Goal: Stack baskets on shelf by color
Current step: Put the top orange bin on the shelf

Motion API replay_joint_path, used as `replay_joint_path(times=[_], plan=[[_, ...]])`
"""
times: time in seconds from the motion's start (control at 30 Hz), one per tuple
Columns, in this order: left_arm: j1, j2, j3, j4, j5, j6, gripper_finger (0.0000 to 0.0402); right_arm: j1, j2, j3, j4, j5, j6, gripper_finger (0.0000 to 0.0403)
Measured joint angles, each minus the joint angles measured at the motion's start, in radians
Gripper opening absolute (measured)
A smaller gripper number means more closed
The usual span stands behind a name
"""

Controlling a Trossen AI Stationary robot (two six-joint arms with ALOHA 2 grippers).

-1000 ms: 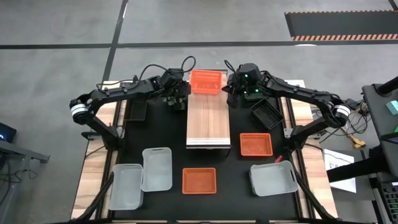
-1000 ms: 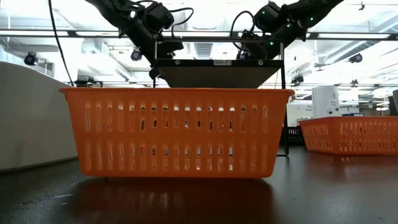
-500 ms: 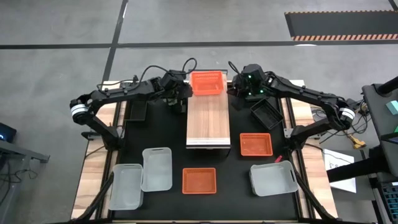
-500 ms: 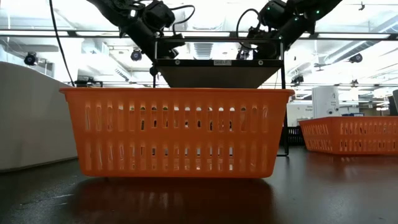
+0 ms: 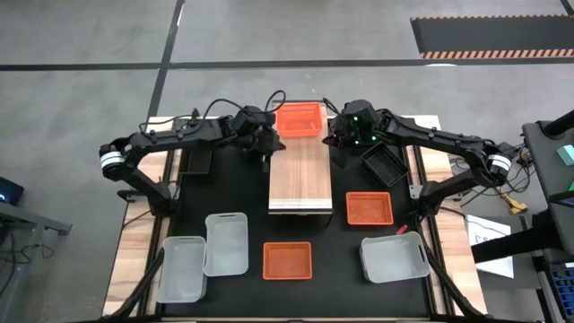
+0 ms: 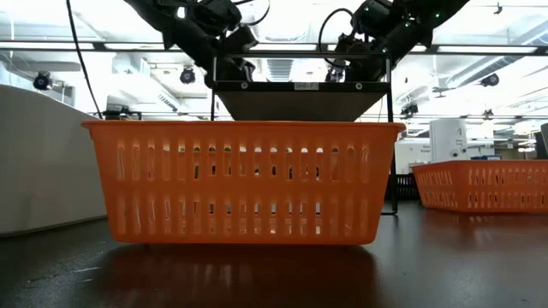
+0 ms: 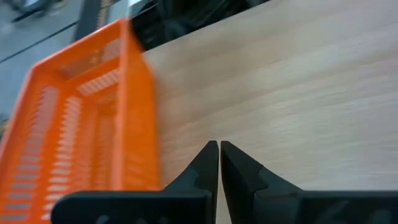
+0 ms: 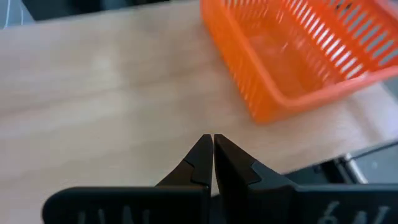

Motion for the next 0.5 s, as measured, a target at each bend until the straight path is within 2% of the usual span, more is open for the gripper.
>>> replay_joint_path(times=[0.23,0.5], plan=[[0.002,0.024,0.000,0.067,-0.188,0.001,0.0002,0.000,0.001,-0.001,0.104,0.008,-0.009,0.0009],[0.004,0.025,0.000,0.065,-0.195,0.001,0.0002,-0.001,0.001,-0.008,0.122,0.009,-0.011,0.0009]])
